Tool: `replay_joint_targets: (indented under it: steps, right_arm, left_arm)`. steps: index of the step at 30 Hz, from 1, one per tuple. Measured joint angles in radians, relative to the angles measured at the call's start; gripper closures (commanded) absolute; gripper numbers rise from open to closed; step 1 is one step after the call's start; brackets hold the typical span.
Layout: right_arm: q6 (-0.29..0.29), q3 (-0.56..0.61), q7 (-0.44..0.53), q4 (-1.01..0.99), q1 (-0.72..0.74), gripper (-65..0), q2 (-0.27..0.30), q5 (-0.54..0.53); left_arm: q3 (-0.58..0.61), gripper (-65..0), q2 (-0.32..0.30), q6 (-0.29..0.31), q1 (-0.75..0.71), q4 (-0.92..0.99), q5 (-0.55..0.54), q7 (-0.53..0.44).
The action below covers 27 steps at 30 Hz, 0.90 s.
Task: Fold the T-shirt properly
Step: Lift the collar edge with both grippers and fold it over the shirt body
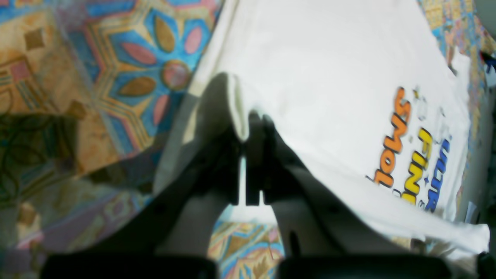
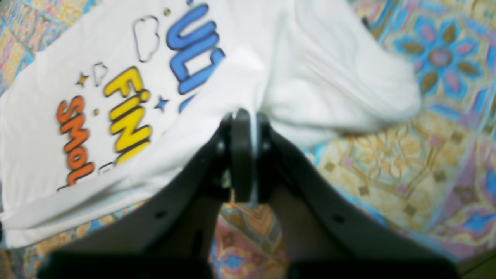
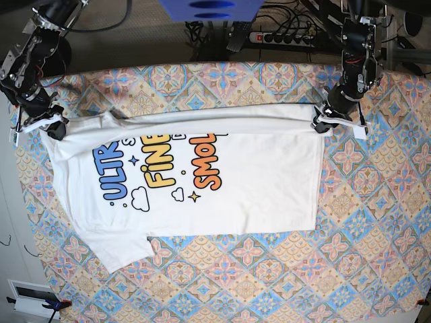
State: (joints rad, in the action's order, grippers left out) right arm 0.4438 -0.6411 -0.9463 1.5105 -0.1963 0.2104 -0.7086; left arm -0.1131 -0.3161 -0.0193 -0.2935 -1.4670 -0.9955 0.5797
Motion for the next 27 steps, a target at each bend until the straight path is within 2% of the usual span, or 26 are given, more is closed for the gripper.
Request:
replay_joint_targets:
  steps: [6,8,10,14,16,19,23,27]
  right_arm:
    - [0.0,0.0,0.018,-0.167,0.087,-1.3,0.003,-0.006]
    - [-0.003,0.001,0.018,-0.212,0.098,-5.1,0.003,0.001]
    - [-0.003,0.027,0.018,-0.238,0.113,-11.3,0.006,0.004]
    - [0.001,0.069,0.029,-0.238,0.151,-25.7,0.006,-0.007]
    - [0.001,0.069,0.026,-0.233,0.146,-30.3,0.006,-0.009]
    - [0.0,0.066,0.026,-0.233,0.105,-30.9,0.009,-0.005]
    - [-0.002,0.056,0.015,-0.205,0.052,-30.7,0.006,0.003]
    - [0.001,0.0,0.03,-0.156,0.026,-30.9,0.012,-0.006]
  left_arm:
    - [0.002,0.0,0.003,0.008,0.047,0.044,-0.004,-0.008]
    - [0.016,-1.4,0.005,-0.006,0.051,0.05,0.0,-0.002]
    - [0.031,-6.4,0.011,-0.001,0.063,0.051,0.0,0.001]
    - [0.031,-22.2,0.01,0.0,0.072,0.048,-0.002,-0.007]
    - [0.031,-28.9,0.005,-0.001,0.063,0.049,-0.002,-0.006]
    - [0.024,-35.0,0.003,-0.001,0.039,0.037,-0.007,-0.007]
    - [0.024,-34.0,0.001,-0.002,-0.043,-0.066,-0.009,-0.007]
    - [0.018,-34.1,0.001,0.0,-0.117,-0.134,-0.009,-0.005]
